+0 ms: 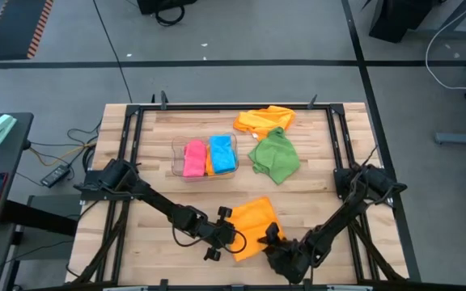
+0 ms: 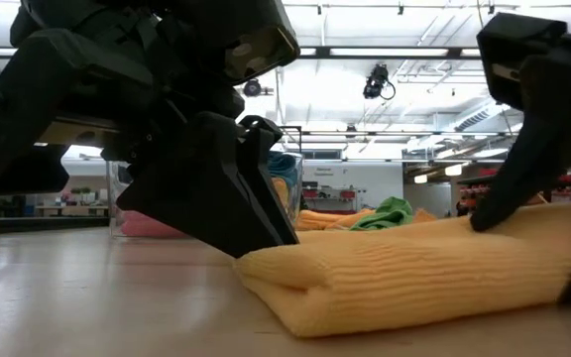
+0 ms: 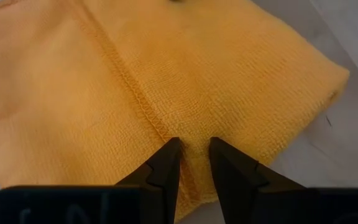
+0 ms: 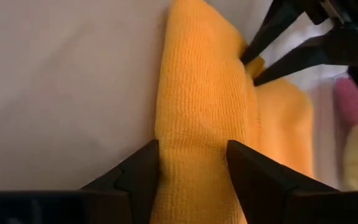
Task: Fold microfiber towels
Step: Fold the bottom orange microfiber cloth
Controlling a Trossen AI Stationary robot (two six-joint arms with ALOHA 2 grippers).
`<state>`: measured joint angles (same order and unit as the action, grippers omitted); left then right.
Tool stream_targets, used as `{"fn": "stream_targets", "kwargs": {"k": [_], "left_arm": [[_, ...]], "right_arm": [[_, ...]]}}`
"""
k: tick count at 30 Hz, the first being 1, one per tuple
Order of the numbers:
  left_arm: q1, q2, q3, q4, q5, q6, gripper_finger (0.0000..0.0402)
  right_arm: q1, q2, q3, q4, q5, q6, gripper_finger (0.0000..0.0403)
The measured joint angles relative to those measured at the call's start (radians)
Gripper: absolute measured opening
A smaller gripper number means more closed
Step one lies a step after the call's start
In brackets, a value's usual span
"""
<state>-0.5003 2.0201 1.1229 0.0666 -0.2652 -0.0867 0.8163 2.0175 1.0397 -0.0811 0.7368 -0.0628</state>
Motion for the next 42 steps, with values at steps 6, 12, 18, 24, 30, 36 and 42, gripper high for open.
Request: {"fn": "stream_targets", "kwargs": {"k": [6,12,18,24,30,36,42], "left_arm": [[0.000,0.000,0.000,0.000,0.000,0.000,0.0097],[-0.007,0.000,0.000,0.001,0.000,0.002,0.0090],[-0.019,-0.017,-0.002,0.004,0.000,0.016,0.0084],[-0.048,-0.082,0.000,0.022,0.002,0.043,0.0086],[-0.061,-0.084,-0.001,0.016,0.000,0.012,0.0082],[-0.065,-0.079,-0.001,0.030,-0.003,-0.022,0.0082],[-0.087,-0.030,0.000,0.107,-0.014,-0.027,0.0077]], "right_arm": [[-0.033,-0.001,-0.001,0.000,-0.068,-0.024,0.0155],[-0.035,-0.018,-0.005,-0.001,-0.129,0.037,0.0060],[-0.052,-0.052,-0.006,-0.005,-0.242,0.138,0.0038],[-0.074,-0.133,-0.006,-0.001,-0.446,0.228,0.0037],[-0.108,-0.208,-0.006,-0.001,-0.645,0.343,0.0037],[-0.130,-0.232,-0.006,-0.010,-0.741,0.401,0.0037],[-0.172,-0.229,-0.005,-0.034,-0.805,0.445,0.0037]]}}
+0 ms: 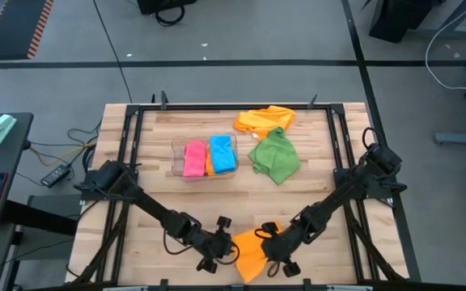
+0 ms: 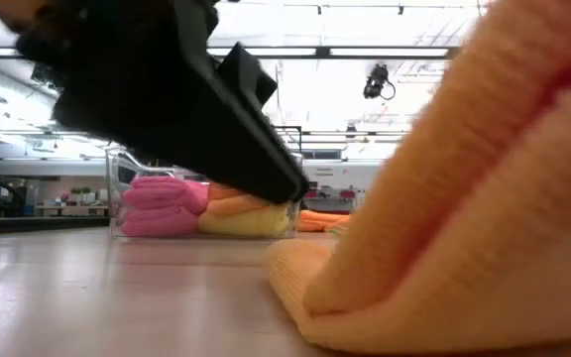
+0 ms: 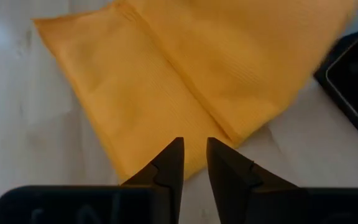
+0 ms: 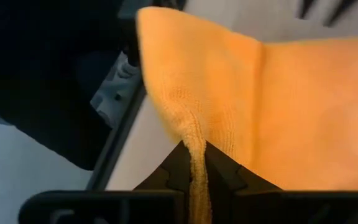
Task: Fold microfiber towels
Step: Fold the bottom orange microfiber cloth
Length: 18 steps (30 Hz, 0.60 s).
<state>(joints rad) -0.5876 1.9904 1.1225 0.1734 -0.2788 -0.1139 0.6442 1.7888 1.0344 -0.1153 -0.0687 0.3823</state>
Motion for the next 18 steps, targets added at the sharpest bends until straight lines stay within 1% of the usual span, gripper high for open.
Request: {"fn": "stream_targets", "kwargs": {"k": [5,13,18], "left_arm": [[-0.021,0.041,-0.001,0.028,-0.057,0.003,0.0065],[-0.022,0.067,0.000,0.038,-0.062,0.016,0.0055],[-0.021,0.067,0.000,0.038,-0.062,0.028,0.0055]], "right_arm": [[-0.029,0.001,0.000,-0.012,-0.023,0.017,0.0037],[-0.080,0.001,-0.033,-0.007,-0.029,0.086,0.0037],[-0.099,0.001,-0.064,-0.005,-0.026,0.093,0.0037]]}}
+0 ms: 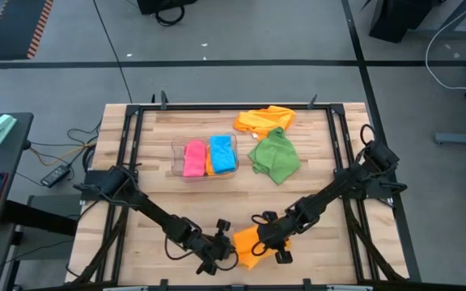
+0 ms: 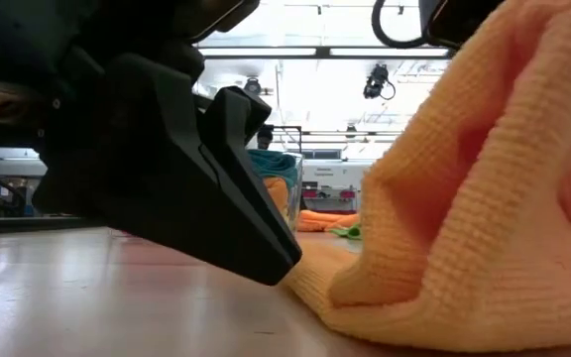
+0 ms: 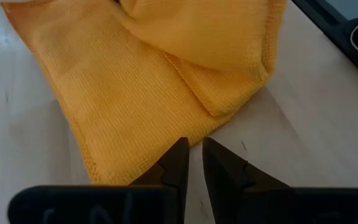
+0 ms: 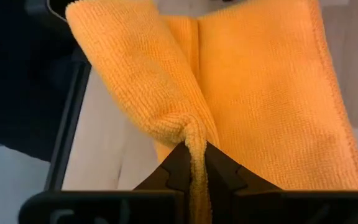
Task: Fold microfiber towels
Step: Fold the bottom orange microfiber cloth
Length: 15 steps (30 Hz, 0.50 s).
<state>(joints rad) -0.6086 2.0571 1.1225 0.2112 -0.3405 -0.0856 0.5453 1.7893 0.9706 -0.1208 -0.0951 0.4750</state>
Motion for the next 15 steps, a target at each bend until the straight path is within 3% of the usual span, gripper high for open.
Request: {"fn": "stream_targets", "kwargs": {"k": [15], "left_arm": [[0.017,0.000,0.000,0.008,0.000,0.027,0.0053]], "right_arm": [[-0.035,0.000,-0.026,0.006,0.016,-0.003,0.0037]]}}
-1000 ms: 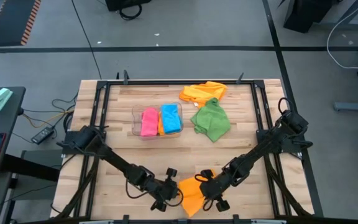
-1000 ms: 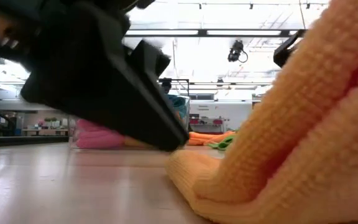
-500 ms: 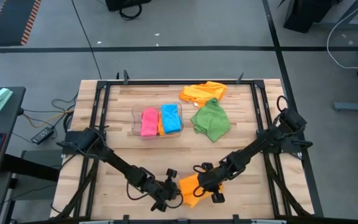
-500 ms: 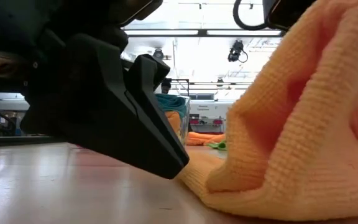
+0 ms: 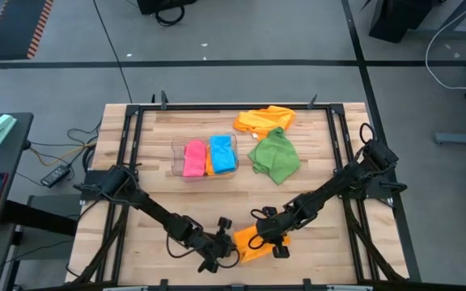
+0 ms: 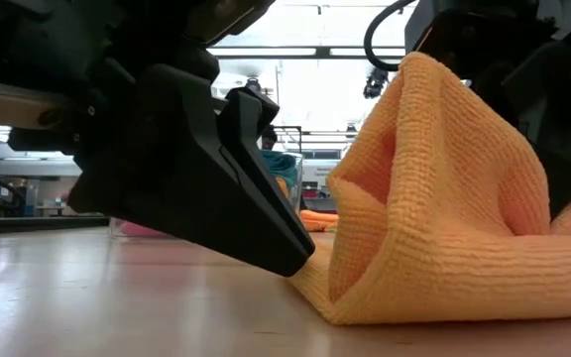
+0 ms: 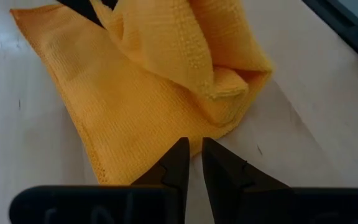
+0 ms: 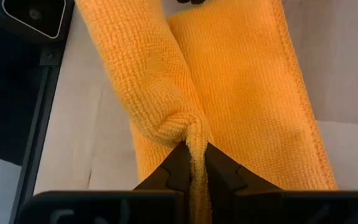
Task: Fold microfiber towels
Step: Fold the bottom orange microfiber cloth
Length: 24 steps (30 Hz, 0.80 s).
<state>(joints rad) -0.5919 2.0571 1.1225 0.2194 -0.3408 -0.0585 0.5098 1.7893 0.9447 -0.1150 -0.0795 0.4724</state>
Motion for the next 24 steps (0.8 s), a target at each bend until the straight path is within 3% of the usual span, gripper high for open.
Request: {"fn": "stream_targets", "kwargs": {"k": [14,24], "left_arm": [[-0.002,0.000,0.000,0.005,0.000,0.002,0.0051],[-0.001,0.000,0.000,0.010,0.000,0.002,0.0046]], "right_arm": [[0.001,0.004,0.000,-0.002,0.071,-0.121,0.0042],[-0.011,0.045,0.000,0.025,0.070,-0.112,0.0158]]}}
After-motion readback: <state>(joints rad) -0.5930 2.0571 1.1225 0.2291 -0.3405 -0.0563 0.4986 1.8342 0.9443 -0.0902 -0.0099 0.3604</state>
